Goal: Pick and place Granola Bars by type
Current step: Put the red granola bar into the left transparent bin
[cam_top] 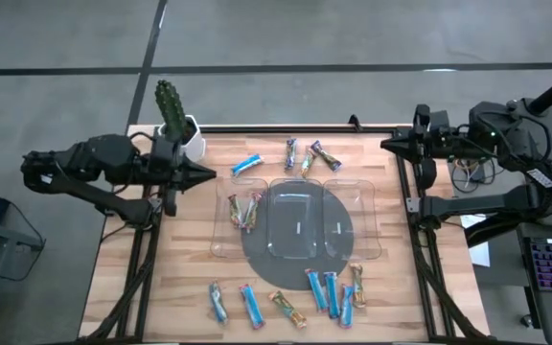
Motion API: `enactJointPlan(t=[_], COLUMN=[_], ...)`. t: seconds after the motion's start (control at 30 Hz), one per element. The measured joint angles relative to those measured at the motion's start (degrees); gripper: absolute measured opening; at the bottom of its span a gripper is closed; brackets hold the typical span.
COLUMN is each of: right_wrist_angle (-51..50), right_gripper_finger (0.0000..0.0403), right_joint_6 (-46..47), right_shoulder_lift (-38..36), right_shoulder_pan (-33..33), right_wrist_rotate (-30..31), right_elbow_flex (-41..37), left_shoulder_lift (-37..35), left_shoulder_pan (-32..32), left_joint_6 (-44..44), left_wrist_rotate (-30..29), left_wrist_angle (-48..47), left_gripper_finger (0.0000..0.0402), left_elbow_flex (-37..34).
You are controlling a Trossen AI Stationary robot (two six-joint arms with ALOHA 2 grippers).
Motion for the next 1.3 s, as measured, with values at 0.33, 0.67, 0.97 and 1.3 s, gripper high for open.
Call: enactJointPlan(t=[0.33, 0.67, 0.97, 1.3], right_wrist_angle=[5.91, 8.09, 14.58, 17.06], right_gripper_finger=[0.0008, 0.0008, 0.0008, 0.0008], right_joint_6=[0.94, 2.67, 4.36, 13.85], right_shoulder_lift=[5.82, 9.33, 12.64, 15.31], right_shoulder_pan=[0.35, 5.96, 14.43, 23.95], right_wrist_rotate=[-3.96, -4.55, -4.52, -4.21], right_elbow_flex=[0.0, 0.0, 0.02, 0.04], left_shoulder_lift=[-8.89, -10.72, -10.8, -10.78], left_shoulder_pan=[0.0, 0.02, 0.02, 0.02], left_joint_6=[-3.49, -3.23, -3.16, -3.27], left_wrist_rotate=[-0.04, -0.15, -0.17, -0.19], left_wrist_angle=[10.84, 11.01, 10.98, 10.81], left_gripper_finger=[0.0, 0.0, 0.0, 0.0], left_elbow_flex=[-13.61, -13.97, -13.97, -13.97])
